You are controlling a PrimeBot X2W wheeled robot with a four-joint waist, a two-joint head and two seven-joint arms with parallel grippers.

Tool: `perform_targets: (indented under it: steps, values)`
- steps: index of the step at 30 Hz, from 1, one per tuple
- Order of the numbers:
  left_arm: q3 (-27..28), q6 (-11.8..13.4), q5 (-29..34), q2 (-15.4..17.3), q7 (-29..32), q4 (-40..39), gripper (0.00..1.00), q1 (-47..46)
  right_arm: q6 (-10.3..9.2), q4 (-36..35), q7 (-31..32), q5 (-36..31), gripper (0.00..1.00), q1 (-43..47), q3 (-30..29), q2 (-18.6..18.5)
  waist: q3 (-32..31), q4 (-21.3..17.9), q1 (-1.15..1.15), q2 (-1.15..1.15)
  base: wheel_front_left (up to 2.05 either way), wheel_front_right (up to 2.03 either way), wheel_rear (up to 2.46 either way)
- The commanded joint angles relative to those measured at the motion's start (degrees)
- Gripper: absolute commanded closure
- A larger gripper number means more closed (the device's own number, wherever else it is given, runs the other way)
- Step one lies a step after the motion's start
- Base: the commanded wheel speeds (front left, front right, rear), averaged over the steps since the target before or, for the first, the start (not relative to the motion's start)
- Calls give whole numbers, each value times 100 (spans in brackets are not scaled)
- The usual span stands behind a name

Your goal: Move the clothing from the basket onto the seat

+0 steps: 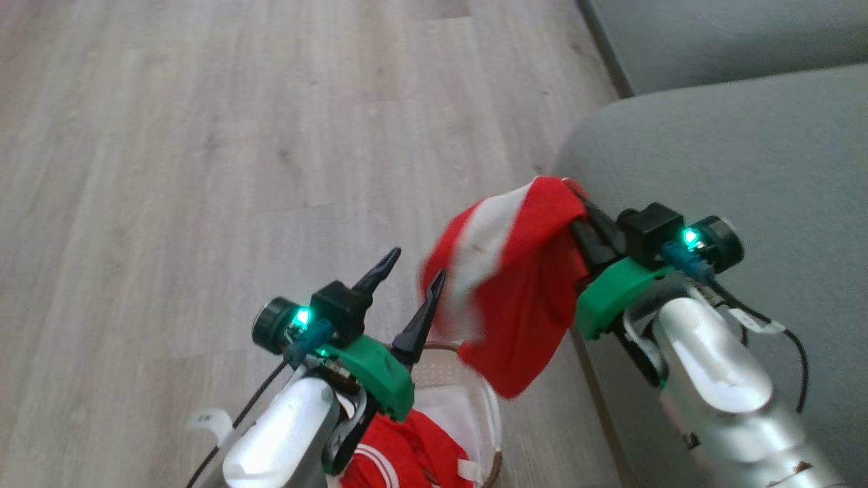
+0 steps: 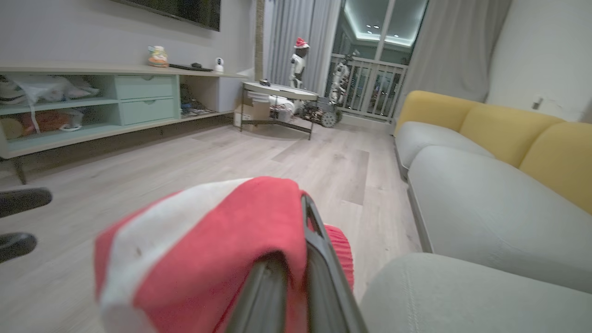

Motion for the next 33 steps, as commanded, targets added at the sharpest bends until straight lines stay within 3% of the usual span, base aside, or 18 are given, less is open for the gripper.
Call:
perform_targets:
  steps: [1,17,25,33]
  values:
    - [187,-4,1,40,-82,-137,0,-189,-1,-241,-37,-51,100,-309,-10,-22,59,-277,0,0,0,0,0]
    - [282,-81,234,-118,-116,-276,0,-115,-1,-713,-37,-172,100,-537,-333,-531,411,-1808,0,0,0,0,0]
    - [345,-123,373,-174,-116,-348,0,-143,-1,-615,-37,-29,100,-653,-165,-697,596,-1928,0,0,0,0,0]
    - [397,-176,590,-147,-117,-443,0,-257,-1,-273,-37,196,100,-1200,29,-944,1067,-1634,0,0,0,0,0]
